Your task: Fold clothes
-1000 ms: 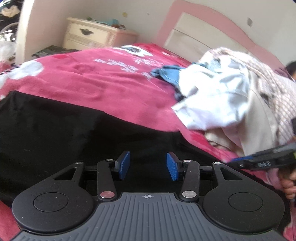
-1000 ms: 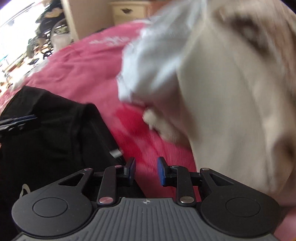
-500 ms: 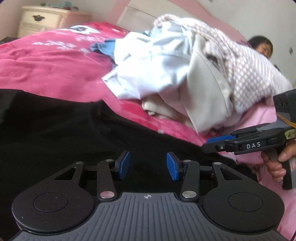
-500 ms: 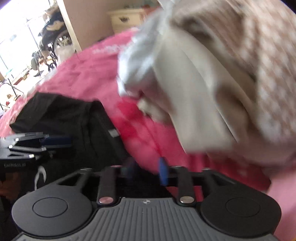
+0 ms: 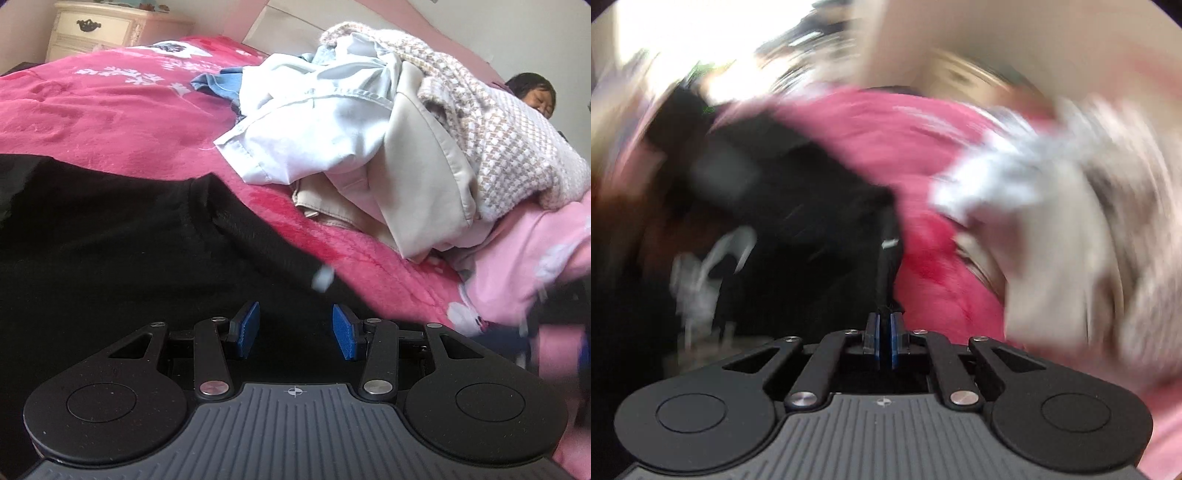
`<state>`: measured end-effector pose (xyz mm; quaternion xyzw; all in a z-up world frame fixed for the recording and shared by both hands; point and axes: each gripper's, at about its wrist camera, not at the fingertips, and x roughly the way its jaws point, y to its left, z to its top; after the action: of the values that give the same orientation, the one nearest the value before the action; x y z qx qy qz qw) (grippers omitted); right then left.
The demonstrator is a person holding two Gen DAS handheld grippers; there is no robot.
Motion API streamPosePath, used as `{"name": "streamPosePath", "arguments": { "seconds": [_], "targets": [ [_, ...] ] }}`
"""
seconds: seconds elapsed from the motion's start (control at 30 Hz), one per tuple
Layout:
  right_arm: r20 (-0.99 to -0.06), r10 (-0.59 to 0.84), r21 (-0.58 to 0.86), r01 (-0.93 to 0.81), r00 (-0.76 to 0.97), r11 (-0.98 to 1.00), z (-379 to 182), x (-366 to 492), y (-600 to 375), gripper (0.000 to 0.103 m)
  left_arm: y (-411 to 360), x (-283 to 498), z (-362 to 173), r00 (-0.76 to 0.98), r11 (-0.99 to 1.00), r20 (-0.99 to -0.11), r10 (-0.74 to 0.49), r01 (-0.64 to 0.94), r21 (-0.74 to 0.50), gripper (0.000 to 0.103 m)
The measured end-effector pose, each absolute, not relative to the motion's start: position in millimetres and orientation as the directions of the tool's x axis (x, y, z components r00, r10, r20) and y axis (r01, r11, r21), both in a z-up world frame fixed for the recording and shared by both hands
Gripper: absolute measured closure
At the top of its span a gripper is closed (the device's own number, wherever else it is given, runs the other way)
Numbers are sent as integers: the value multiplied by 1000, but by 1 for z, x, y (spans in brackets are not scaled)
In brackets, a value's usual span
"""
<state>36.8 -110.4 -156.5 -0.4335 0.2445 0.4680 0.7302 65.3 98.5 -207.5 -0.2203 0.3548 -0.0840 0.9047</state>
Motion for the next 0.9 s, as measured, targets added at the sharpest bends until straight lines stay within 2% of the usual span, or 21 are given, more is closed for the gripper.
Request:
{"name": "streamPosePath", "arguments": {
  "seconds": [0.07,0.17,0.27,0.4,0.5,0.63,0.7,0.73,0.77,0.9],
  "targets": [
    [-767,452,-517,-856,455,-15,-180,3,-104,85,98,65,-208,736,889,-606,-301,-14,-457,59],
    [-779,452,-504,-863,434,-39,-186,-10,-102,79,98,64,-209,738,893,-610,-291,-21,-450,59],
    [-780,488,-345,-920,391,186,-161,21,-102,73,99,63,-208,740,897,-611,-280,-26,-442,59],
    [-790,520,-55,-881,326,469,-138,77,-114,73,104,61,-209,746,899,-612,-264,-41,-437,59],
    [-804,515,54,-825,298,562,-145,104,-117,73,103,60,-210,750,907,-612,-250,-39,-418,59],
    [-831,498,131,-785,246,606,-167,119,-108,73,98,60,-211,757,923,-610,-234,-25,-385,59],
    [-848,477,134,-777,231,615,-178,120,-102,79,96,59,-211,761,930,-608,-227,-17,-368,59],
    [-846,477,126,-779,239,614,-179,118,-101,90,95,58,-212,763,934,-607,-224,-11,-358,59],
    [-842,479,117,-783,249,612,-179,117,-100,95,94,57,-211,766,938,-604,-219,-5,-347,59],
    [-789,481,16,-770,382,638,-165,107,-108,97,88,58,-210,786,952,-586,-197,11,-305,59]
  ]
}}
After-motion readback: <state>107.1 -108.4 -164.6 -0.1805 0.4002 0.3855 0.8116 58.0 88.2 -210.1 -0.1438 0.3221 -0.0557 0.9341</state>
